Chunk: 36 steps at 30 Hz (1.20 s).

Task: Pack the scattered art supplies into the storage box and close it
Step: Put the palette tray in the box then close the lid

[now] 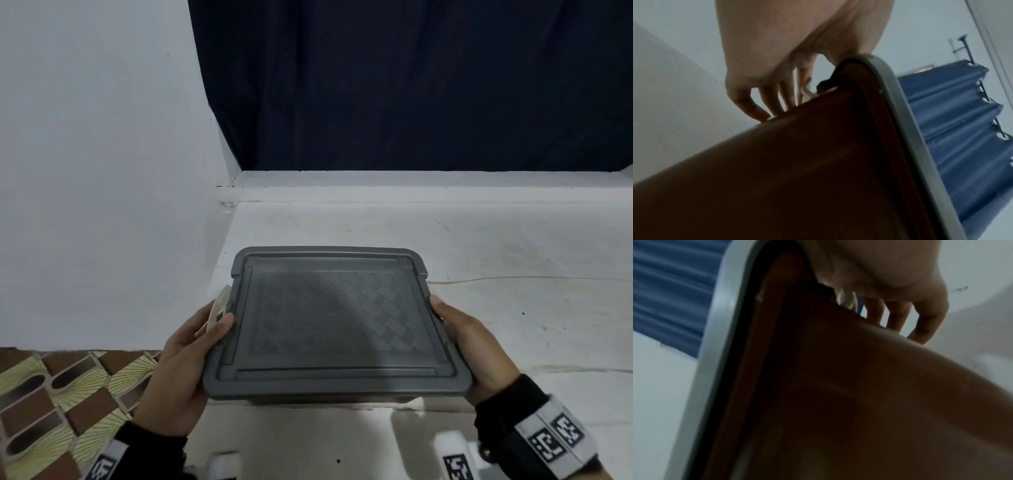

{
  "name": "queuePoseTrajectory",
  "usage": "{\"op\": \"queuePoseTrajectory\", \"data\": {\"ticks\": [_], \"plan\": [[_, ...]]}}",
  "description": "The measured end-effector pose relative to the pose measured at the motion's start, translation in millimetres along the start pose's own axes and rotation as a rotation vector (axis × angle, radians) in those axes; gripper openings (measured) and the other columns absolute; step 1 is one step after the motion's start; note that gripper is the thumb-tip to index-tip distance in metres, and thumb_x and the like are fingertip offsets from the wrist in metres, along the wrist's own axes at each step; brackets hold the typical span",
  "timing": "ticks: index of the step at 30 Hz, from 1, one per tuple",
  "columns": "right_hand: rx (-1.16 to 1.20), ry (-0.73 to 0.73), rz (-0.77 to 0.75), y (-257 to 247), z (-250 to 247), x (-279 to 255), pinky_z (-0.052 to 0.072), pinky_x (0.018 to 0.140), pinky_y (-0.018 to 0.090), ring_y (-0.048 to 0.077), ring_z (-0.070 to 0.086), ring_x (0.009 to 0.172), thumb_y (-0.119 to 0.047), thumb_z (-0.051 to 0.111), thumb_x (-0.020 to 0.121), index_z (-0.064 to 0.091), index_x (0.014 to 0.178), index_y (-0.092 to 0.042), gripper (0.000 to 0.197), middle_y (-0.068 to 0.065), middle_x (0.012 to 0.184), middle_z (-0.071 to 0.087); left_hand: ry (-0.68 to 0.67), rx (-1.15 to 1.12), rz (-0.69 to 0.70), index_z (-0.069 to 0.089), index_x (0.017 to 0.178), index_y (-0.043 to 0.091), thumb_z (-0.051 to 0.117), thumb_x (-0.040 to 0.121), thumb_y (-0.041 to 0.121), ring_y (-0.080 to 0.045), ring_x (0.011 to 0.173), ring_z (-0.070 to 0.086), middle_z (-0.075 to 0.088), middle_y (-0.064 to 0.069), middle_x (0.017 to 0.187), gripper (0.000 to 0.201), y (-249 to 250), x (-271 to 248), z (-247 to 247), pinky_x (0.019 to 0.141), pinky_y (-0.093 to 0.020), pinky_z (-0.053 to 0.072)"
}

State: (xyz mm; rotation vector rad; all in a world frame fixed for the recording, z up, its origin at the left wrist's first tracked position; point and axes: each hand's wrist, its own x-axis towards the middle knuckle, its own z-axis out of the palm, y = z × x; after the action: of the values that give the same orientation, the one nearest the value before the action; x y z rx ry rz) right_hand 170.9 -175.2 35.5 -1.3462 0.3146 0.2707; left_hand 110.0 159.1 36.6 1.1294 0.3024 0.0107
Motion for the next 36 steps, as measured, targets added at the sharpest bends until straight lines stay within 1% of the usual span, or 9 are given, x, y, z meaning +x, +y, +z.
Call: {"op": "queuePoseTrajectory", "data": {"ticks": [3, 7, 12, 15, 19, 26, 29, 32, 36], "plan": [[-0.067, 0.068, -0.18, -1.9, 4.9, -4.0, 0.052, 0.092, 0.043, 0.028, 0.07, 0.1, -0.028, 0.054, 0.098, 0.071, 0.109, -0.013, 0.025, 0.009, 0.105, 0.074, -0.009, -0.019, 0.077, 0.062, 0.133, 0.017, 0.047, 0.101, 0.01, -0.026, 0.114, 0.068, 0.069, -0.009, 0.126, 0.036, -1.1, -5.0, 7.0, 0.084, -0.036, 0.06], [-0.488, 0.178, -0.484, -7.5, 5.0, -1.3, 0.048, 0.097, 0.023, -0.001, 0.063, 0.105, -0.016, 0.054, 0.098, 0.07, 0.116, -0.02, 0.024, -0.02, 0.111, 0.069, -0.049, 0.248, 0.219, 0.057, 0.139, 0.024, 0.048, 0.101, 0.009, -0.009, 0.125, 0.06, 0.064, 0.01, 0.135, 0.042, 3.5, -5.6, 4.6, 0.098, -0.025, 0.051], [-0.772, 0.195, -0.492, -12.3, 9.3, -4.1, 0.038, 0.095, 0.015, 0.003, 0.053, 0.121, -0.032, 0.061, 0.094, 0.055, 0.137, -0.022, 0.044, -0.014, 0.128, 0.06, -0.089, 0.874, 0.33, 0.04, 0.144, 0.046, 0.053, 0.097, 0.031, 0.016, 0.136, 0.032, 0.04, 0.042, 0.142, 0.052, 14.3, 1.1, -10.1, 0.11, -0.007, 0.028], [-0.997, 0.149, -0.498, -16.5, 15.4, -11.4, 0.04, 0.091, 0.02, 0.019, 0.057, 0.119, -0.048, 0.053, 0.093, 0.047, 0.143, -0.02, 0.058, 0.003, 0.13, 0.063, -0.116, 1.187, 0.323, 0.027, 0.149, 0.052, 0.047, 0.091, 0.058, 0.017, 0.141, 0.016, 0.02, 0.04, 0.152, 0.061, 23.7, -1.3, -8.8, 0.116, -0.02, 0.029], [-1.21, 0.069, -0.483, -16.6, 19.4, -13.6, 0.032, 0.105, 0.022, 0.02, 0.041, 0.137, -0.054, 0.041, 0.094, 0.024, 0.153, -0.016, 0.072, -0.002, 0.156, 0.032, -0.097, 1.604, 0.322, 0.005, 0.156, 0.042, 0.009, 0.083, 0.083, 0.001, 0.149, 0.005, 0.0, 0.025, 0.159, 0.084, 30.2, -5.3, 5.2, 0.122, -0.029, 0.02], [-1.211, 0.105, -0.538, -8.0, 19.7, -15.0, 0.022, 0.11, 0.017, 0.016, 0.031, 0.142, -0.055, 0.043, 0.093, 0.018, 0.155, -0.015, 0.078, -0.003, 0.159, 0.027, 0.026, 1.49, 0.288, -0.001, 0.155, 0.045, 0.018, 0.087, 0.082, 0.002, 0.149, 0.01, -0.006, 0.028, 0.16, 0.08, 14.6, -9.9, 16.6, 0.125, -0.042, 0.016], [-1.22, 0.136, -0.574, -7.4, 20.2, -14.0, 0.021, 0.109, 0.016, 0.015, 0.033, 0.141, -0.055, 0.044, 0.092, 0.022, 0.154, -0.016, 0.077, -0.004, 0.156, 0.031, 0.068, 1.268, 0.331, 0.014, 0.152, 0.054, 0.025, 0.086, 0.082, 0.012, 0.145, 0.014, 0.01, 0.038, 0.157, 0.073, 6.7, -8.8, 12.1, 0.125, -0.05, 0.013], [-1.208, 0.15, -0.575, -6.7, 20.1, -8.3, 0.022, 0.11, 0.017, 0.013, 0.032, 0.141, -0.057, 0.045, 0.089, 0.024, 0.153, -0.017, 0.078, -0.004, 0.155, 0.033, 0.181, 1.206, 0.383, 0.029, 0.146, 0.058, 0.032, 0.084, 0.077, -0.007, 0.128, 0.052, 0.047, 0.027, 0.144, 0.065, 4.6, -5.7, 10.8, 0.117, -0.057, 0.029], [-1.19, 0.156, -0.587, -12.3, 24.7, 10.5, 0.029, 0.107, 0.019, 0.013, 0.037, 0.136, -0.058, 0.047, 0.088, 0.028, 0.152, -0.019, 0.078, -0.004, 0.148, 0.04, 0.245, 1.224, 0.381, 0.032, 0.141, 0.06, 0.031, 0.084, 0.073, -0.007, 0.113, 0.051, 0.057, 0.018, 0.122, 0.058, 10.6, 12.1, 12.6, 0.11, -0.058, 0.033]]}}
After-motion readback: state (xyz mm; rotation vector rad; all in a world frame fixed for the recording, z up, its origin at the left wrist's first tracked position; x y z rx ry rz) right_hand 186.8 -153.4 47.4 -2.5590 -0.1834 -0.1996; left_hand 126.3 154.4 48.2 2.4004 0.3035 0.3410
